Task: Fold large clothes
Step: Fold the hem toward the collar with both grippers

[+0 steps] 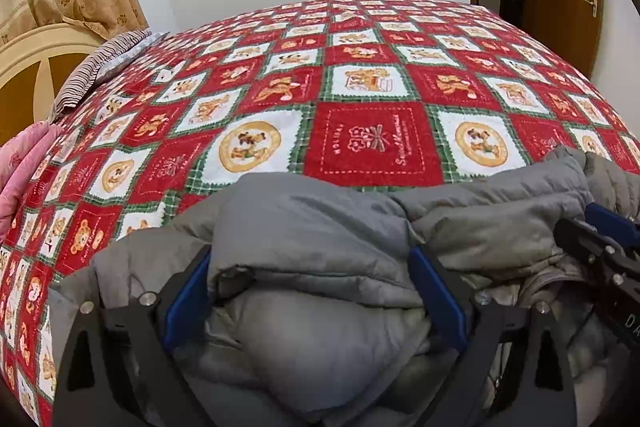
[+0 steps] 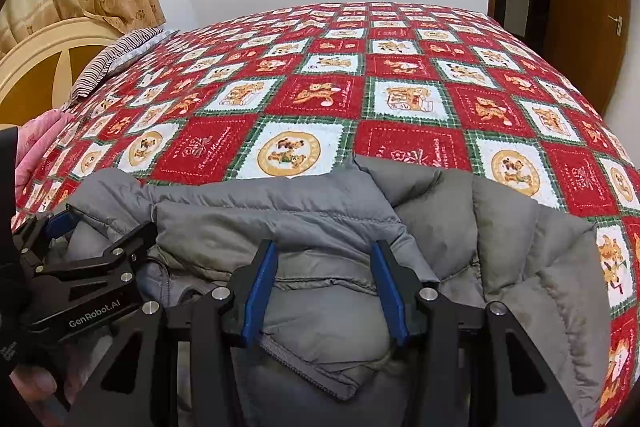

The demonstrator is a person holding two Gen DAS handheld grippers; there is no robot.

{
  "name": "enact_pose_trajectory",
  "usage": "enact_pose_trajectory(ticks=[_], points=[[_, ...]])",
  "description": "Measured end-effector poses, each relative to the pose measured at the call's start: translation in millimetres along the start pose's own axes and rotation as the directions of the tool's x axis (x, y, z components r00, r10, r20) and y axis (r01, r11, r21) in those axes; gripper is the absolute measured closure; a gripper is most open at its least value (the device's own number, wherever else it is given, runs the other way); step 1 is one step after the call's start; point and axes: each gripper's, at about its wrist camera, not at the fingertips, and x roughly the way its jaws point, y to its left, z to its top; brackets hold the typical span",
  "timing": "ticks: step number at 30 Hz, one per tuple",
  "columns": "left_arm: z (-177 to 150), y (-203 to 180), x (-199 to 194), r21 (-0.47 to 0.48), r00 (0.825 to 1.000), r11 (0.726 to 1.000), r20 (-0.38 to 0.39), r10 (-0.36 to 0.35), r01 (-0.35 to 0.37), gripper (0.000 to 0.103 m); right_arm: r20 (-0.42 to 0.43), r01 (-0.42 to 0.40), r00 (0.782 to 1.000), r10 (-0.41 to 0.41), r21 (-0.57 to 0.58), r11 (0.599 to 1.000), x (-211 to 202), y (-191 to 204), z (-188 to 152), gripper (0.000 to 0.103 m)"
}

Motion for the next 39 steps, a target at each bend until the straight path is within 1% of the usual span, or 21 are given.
enact_pose_trajectory(ticks=[9, 12, 23, 39], points=[[-1, -5, 4, 0.015, 1.000, 1.000, 0.002, 0.024, -0.024, 0.006, -0.010, 0.037, 0.999, -0.037, -0.030, 0.999, 8, 6, -3, 0.053], [-1, -6, 6, 0.018, 1.000, 0.999, -0.009, 0.028, -0.028, 0.004, -0.013, 0.047, 0.999, -0.048, -0.039, 0.998, 10, 8, -3, 0.053], [-2, -2, 13, -0.003, 0.999, 1.000, -0.042, 0.007, -0.007, 0.000, -0.025, 0.080, 0.996, -0.082, -0.064, 0.995, 14, 13, -4, 0.053], [-2, -1, 20, -0.017, 0.998, 1.000, -0.065, -0.013, 0.012, 0.000, -0.035, 0.102, 0.994, -0.105, -0.084, 0.991, 19, 16, -4, 0.053]])
